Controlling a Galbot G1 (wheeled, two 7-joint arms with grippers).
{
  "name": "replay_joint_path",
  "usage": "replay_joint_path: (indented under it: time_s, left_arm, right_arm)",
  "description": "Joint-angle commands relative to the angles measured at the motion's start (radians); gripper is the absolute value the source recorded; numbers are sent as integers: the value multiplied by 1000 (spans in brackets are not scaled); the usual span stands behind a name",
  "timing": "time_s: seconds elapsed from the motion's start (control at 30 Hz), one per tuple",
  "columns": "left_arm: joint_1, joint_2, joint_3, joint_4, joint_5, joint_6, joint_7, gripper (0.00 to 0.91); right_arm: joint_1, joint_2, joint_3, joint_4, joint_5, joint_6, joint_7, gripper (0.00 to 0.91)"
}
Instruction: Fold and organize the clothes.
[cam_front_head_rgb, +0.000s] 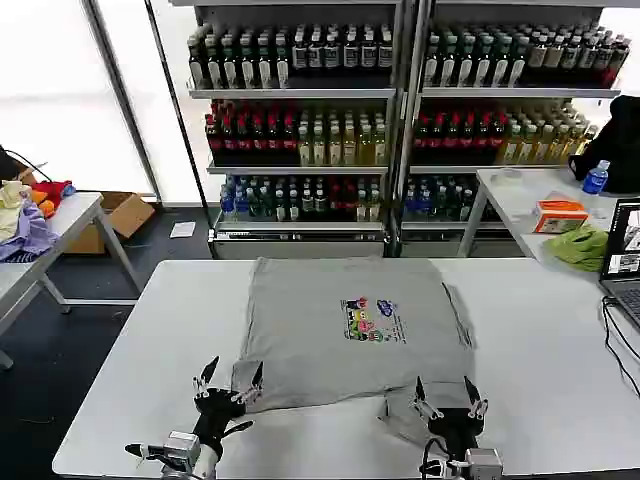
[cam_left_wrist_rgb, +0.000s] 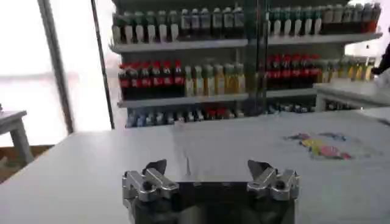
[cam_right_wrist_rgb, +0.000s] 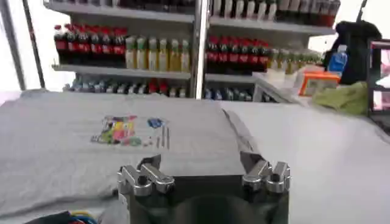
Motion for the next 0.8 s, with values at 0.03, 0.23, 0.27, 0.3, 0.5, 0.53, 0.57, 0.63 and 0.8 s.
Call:
replay_joint_path:
  time_s: [0.03, 0.23, 0.27, 0.3, 0.5, 0.53, 0.57, 0.63, 0.8]
  left_arm:
    - [11, 30, 7, 33, -30, 14, -11, 907]
    - [35, 40, 23, -10, -29, 30, -10, 907]
    - [36, 41, 24, -10, -29, 29, -9, 907]
    - [36, 42, 25, -8, -31, 28, -8, 907]
    - [24, 32, 31, 35, -35, 24, -8, 907]
    - [21, 31, 32, 41, -34, 24, -8, 907]
    - [20, 30, 32, 45, -35, 24, -8, 907]
    - [13, 30, 31, 55, -37, 24, -8, 907]
    - [11, 36, 29, 61, -76, 33, -10, 907]
  right_arm:
    - [-122, -8, -11, 45, 26, -13, 76, 907]
    - [-162, -5, -7, 69, 23, -15, 99, 907]
    - [-163, -5, -6, 68, 24, -15, 102, 907]
    - [-165, -4, -7, 67, 25, -13, 105, 907]
    - [-152, 15, -16, 37, 25, -6, 105, 907]
    - [-149, 17, -17, 33, 25, -7, 105, 907]
    - [-147, 19, -17, 29, 24, -7, 105, 907]
    - [-144, 19, -17, 22, 25, -6, 105, 907]
    - [-128, 23, -14, 2, 26, -4, 105, 907]
